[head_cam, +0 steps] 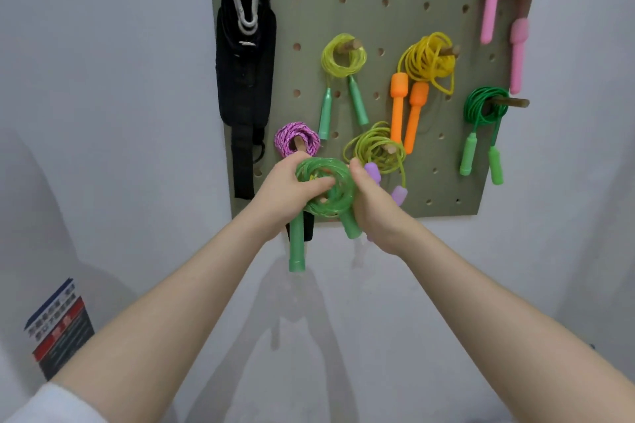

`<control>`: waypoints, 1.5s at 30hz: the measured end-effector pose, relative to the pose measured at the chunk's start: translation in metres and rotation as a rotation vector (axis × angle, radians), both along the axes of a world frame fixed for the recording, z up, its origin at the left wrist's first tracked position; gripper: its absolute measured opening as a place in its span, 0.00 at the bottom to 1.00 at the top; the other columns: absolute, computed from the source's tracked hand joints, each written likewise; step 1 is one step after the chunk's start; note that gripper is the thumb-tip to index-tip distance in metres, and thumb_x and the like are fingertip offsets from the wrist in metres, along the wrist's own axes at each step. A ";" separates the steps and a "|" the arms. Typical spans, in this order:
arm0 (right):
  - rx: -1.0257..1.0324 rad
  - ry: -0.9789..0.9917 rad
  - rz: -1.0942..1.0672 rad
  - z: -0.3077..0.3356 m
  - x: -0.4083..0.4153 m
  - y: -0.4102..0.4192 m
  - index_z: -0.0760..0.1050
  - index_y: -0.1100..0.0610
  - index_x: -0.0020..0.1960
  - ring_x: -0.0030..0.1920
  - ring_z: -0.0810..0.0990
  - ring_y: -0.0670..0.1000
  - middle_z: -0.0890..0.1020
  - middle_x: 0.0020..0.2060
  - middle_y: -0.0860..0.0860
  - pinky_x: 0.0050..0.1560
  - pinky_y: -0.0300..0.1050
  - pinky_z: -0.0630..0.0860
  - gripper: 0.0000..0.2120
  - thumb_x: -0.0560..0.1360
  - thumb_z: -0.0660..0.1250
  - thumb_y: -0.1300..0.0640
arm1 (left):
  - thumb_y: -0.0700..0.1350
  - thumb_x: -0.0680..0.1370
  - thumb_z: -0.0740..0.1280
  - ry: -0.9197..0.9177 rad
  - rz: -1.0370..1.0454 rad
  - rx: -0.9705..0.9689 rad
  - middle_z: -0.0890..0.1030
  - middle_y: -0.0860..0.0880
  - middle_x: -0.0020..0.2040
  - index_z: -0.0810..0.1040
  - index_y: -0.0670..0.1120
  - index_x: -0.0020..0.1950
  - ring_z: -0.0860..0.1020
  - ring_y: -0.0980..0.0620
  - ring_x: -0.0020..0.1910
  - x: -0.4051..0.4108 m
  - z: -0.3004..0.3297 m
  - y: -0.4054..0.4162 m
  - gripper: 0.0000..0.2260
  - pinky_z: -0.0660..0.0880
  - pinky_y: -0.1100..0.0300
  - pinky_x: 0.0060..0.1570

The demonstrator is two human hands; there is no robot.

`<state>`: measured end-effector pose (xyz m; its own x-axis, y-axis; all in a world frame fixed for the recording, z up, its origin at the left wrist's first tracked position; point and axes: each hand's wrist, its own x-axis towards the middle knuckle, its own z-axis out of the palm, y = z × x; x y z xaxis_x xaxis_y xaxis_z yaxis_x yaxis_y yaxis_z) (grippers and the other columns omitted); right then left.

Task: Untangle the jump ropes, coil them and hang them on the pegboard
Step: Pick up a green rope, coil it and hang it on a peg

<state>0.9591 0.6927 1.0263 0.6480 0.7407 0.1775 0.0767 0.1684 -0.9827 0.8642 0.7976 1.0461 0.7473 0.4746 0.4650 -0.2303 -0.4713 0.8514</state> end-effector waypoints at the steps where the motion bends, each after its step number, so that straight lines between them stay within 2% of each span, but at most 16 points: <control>1: -0.058 0.008 -0.096 0.005 0.003 0.002 0.74 0.31 0.53 0.58 0.59 0.23 0.71 0.54 0.26 0.41 0.40 0.71 0.18 0.72 0.52 0.28 | 0.38 0.73 0.70 -0.010 0.006 0.004 0.78 0.48 0.36 0.75 0.42 0.46 0.78 0.52 0.33 0.008 0.004 -0.003 0.05 0.78 0.57 0.40; 2: -0.129 -0.052 -0.155 0.011 0.006 0.003 0.75 0.29 0.49 0.60 0.59 0.24 0.72 0.54 0.28 0.32 0.33 0.66 0.20 0.71 0.48 0.26 | 0.39 0.73 0.70 -0.022 0.017 0.008 0.79 0.48 0.36 0.75 0.42 0.45 0.78 0.53 0.32 0.015 0.009 -0.005 0.05 0.78 0.58 0.38; 3: -0.172 -0.136 -0.189 0.012 0.015 0.006 0.77 0.30 0.46 0.64 0.63 0.32 0.75 0.54 0.32 0.39 0.47 0.72 0.25 0.69 0.44 0.24 | 0.40 0.74 0.70 -0.040 0.025 0.005 0.79 0.49 0.36 0.75 0.43 0.44 0.78 0.54 0.31 0.022 0.013 -0.008 0.04 0.77 0.60 0.37; 5: -0.114 -0.251 -0.245 0.013 0.032 0.008 0.79 0.39 0.52 0.66 0.71 0.50 0.80 0.56 0.43 0.59 0.55 0.70 0.36 0.66 0.41 0.21 | 0.41 0.75 0.69 -0.065 0.028 0.000 0.79 0.49 0.36 0.75 0.43 0.43 0.78 0.55 0.29 0.035 0.018 -0.009 0.04 0.77 0.60 0.36; 7: -0.019 -0.254 -0.245 0.014 0.045 0.006 0.78 0.53 0.57 0.59 0.76 0.62 0.81 0.55 0.58 0.59 0.56 0.73 0.37 0.73 0.44 0.28 | 0.40 0.75 0.67 -0.066 0.016 0.011 0.79 0.49 0.35 0.75 0.43 0.45 0.78 0.55 0.29 0.045 0.023 -0.010 0.02 0.77 0.59 0.37; 9: -0.002 -0.190 -0.182 0.012 0.059 0.005 0.79 0.55 0.51 0.44 0.81 0.57 0.83 0.43 0.56 0.41 0.46 0.79 0.34 0.77 0.42 0.34 | 0.38 0.75 0.67 -0.083 0.000 -0.004 0.80 0.49 0.35 0.74 0.42 0.45 0.78 0.56 0.28 0.055 0.026 -0.012 0.02 0.76 0.60 0.36; 11: -0.055 -0.028 -0.033 0.014 0.069 0.003 0.77 0.56 0.40 0.25 0.71 0.47 0.78 0.29 0.52 0.23 0.36 0.66 0.39 0.73 0.38 0.29 | 0.38 0.75 0.66 -0.118 0.031 -0.057 0.79 0.49 0.36 0.74 0.43 0.43 0.77 0.59 0.29 0.064 0.030 -0.012 0.02 0.75 0.64 0.35; 13: -0.218 0.072 0.151 0.017 0.080 -0.001 0.73 0.60 0.35 0.20 0.62 0.48 0.72 0.24 0.54 0.23 0.36 0.58 0.41 0.71 0.40 0.26 | 0.39 0.76 0.66 -0.151 0.064 -0.120 0.78 0.50 0.34 0.75 0.42 0.41 0.76 0.60 0.29 0.072 0.035 -0.012 0.03 0.74 0.68 0.33; 15: -0.477 -0.036 0.207 0.022 0.088 -0.004 0.71 0.61 0.34 0.19 0.63 0.49 0.70 0.22 0.53 0.27 0.41 0.63 0.38 0.73 0.45 0.28 | 0.40 0.76 0.65 -0.167 0.094 -0.161 0.77 0.51 0.33 0.74 0.43 0.41 0.75 0.56 0.32 0.079 0.041 -0.010 0.05 0.74 0.66 0.35; 17: -0.514 -0.108 0.105 0.033 0.089 -0.002 0.73 0.61 0.37 0.23 0.70 0.51 0.74 0.25 0.54 0.31 0.43 0.69 0.30 0.78 0.50 0.36 | 0.42 0.77 0.64 -0.157 0.130 -0.147 0.77 0.51 0.33 0.73 0.45 0.40 0.74 0.53 0.34 0.084 0.051 -0.005 0.05 0.73 0.62 0.37; 21: 0.083 0.021 -0.072 0.080 0.089 0.004 0.74 0.57 0.44 0.36 0.78 0.51 0.80 0.37 0.53 0.43 0.43 0.77 0.16 0.81 0.53 0.49 | 0.44 0.77 0.64 -0.117 0.143 -0.073 0.79 0.52 0.32 0.75 0.46 0.42 0.75 0.50 0.36 0.087 0.081 0.001 0.04 0.75 0.52 0.44; 25: 0.195 -0.239 0.019 0.123 0.080 0.008 0.76 0.55 0.53 0.45 0.81 0.48 0.83 0.40 0.48 0.53 0.47 0.76 0.19 0.80 0.53 0.43 | 0.43 0.77 0.64 -0.151 0.157 -0.030 0.79 0.52 0.32 0.74 0.47 0.42 0.76 0.53 0.33 0.086 0.110 -0.003 0.04 0.75 0.58 0.39; 30: 0.305 -0.534 0.025 0.165 0.072 0.008 0.72 0.60 0.59 0.43 0.78 0.48 0.79 0.40 0.51 0.51 0.44 0.77 0.10 0.79 0.60 0.57 | 0.41 0.77 0.65 -0.248 0.058 -0.001 0.76 0.52 0.30 0.74 0.43 0.43 0.75 0.57 0.27 0.076 0.153 -0.004 0.03 0.70 0.68 0.24; 35: 0.389 -0.700 -0.056 0.206 0.087 0.010 0.75 0.56 0.46 0.34 0.78 0.45 0.80 0.33 0.47 0.38 0.44 0.76 0.10 0.80 0.59 0.53 | 0.42 0.77 0.66 -0.301 -0.222 0.034 0.79 0.49 0.35 0.75 0.41 0.51 0.79 0.52 0.37 0.071 0.187 0.003 0.06 0.79 0.53 0.43; 41: 0.434 -0.840 -0.218 0.262 0.101 0.023 0.75 0.54 0.46 0.33 0.74 0.47 0.76 0.34 0.48 0.35 0.45 0.74 0.08 0.79 0.60 0.52 | 0.46 0.79 0.62 -0.346 -0.110 0.194 0.79 0.52 0.35 0.76 0.48 0.52 0.77 0.57 0.34 0.083 0.237 0.011 0.05 0.76 0.61 0.38; 45: 0.496 -0.947 -0.246 0.309 0.106 0.032 0.72 0.50 0.47 0.36 0.75 0.46 0.76 0.35 0.46 0.41 0.46 0.76 0.06 0.80 0.58 0.54 | 0.44 0.80 0.62 -0.400 -0.009 0.340 0.78 0.52 0.35 0.77 0.51 0.50 0.76 0.59 0.32 0.089 0.285 0.018 0.04 0.76 0.63 0.34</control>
<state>1.0654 0.7247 1.3355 0.2119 0.3186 0.9239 0.8503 0.4059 -0.3350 0.9531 0.8152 1.3310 0.4831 0.2414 0.8416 -0.5118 -0.7020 0.4952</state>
